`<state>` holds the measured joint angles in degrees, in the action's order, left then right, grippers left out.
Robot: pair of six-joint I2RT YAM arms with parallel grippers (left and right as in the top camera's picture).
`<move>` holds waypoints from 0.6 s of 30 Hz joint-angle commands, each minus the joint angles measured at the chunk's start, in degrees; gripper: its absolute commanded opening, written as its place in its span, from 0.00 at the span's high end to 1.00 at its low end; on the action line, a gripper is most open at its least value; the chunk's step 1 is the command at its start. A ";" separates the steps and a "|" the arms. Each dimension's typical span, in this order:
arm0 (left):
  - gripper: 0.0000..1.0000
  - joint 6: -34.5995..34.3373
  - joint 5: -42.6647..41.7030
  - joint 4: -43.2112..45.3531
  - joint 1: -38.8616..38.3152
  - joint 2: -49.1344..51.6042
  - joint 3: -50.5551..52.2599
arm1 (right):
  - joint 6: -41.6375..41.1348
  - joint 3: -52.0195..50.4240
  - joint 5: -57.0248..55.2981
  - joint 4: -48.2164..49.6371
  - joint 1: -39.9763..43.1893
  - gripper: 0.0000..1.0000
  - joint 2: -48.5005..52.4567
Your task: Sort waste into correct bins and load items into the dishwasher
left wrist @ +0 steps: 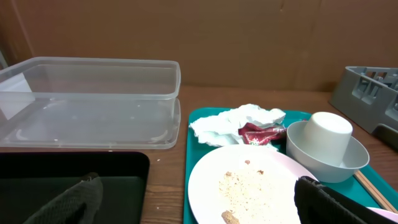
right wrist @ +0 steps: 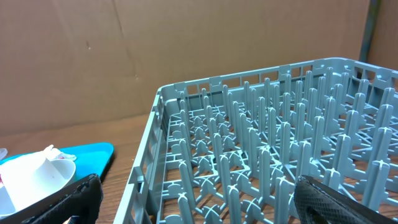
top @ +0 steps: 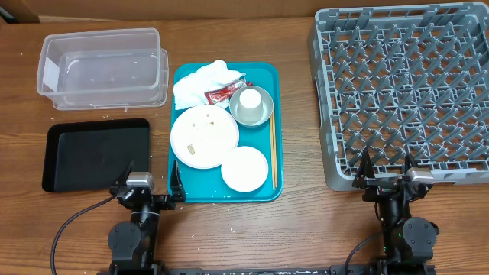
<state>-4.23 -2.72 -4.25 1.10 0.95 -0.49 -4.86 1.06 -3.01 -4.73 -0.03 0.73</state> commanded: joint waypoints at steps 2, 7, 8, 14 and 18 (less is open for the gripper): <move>0.00 1.05 0.81 -0.15 -0.22 -0.70 0.22 | 0.22 -0.61 -0.35 0.17 0.15 0.00 -0.57; 0.00 1.05 0.79 -0.15 -0.22 -0.70 0.22 | 0.22 -0.61 -0.35 0.17 0.15 0.00 -0.57; 0.00 1.05 0.81 -0.15 -0.22 -0.70 0.22 | 0.22 -0.61 -0.35 0.17 0.15 0.00 -0.57; 0.00 1.05 0.81 -0.15 -0.22 -0.70 0.22 | 0.22 -0.61 -0.35 0.17 0.15 0.00 -0.57; 0.00 -3.54 -3.91 0.61 -0.33 -0.70 0.22 | 0.22 -0.61 -0.35 0.17 0.15 0.00 -0.57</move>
<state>-4.56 -3.07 -3.81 1.10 0.95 -0.49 -4.84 1.06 -3.01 -4.78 -0.03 0.73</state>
